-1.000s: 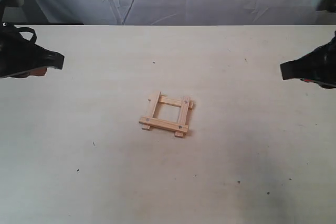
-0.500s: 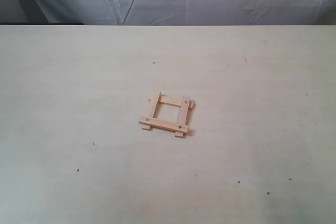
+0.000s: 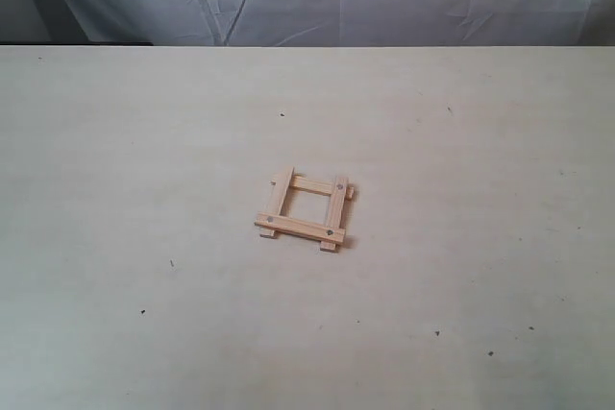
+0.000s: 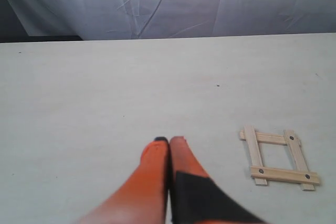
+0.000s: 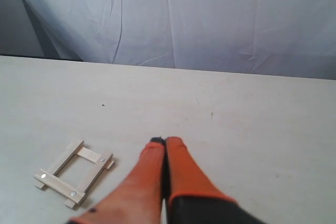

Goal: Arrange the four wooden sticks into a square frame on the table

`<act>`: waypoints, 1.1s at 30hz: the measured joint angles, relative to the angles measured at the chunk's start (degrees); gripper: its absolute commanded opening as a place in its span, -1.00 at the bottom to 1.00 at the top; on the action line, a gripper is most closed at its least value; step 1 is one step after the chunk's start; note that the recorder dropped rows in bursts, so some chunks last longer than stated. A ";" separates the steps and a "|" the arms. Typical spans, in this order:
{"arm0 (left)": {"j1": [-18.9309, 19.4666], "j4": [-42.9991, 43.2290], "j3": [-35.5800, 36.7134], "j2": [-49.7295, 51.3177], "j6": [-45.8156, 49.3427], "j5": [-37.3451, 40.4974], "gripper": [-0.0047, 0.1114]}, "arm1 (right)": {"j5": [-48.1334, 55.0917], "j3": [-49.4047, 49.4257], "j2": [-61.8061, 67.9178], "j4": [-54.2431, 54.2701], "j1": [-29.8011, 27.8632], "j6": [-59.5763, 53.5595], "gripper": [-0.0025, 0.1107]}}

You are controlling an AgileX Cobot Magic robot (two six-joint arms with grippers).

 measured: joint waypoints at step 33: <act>0.00 0.00 0.00 -0.03 0.00 0.00 -0.92 | -0.88 10.82 -16.38 0.00 -8.69 0.00 -0.96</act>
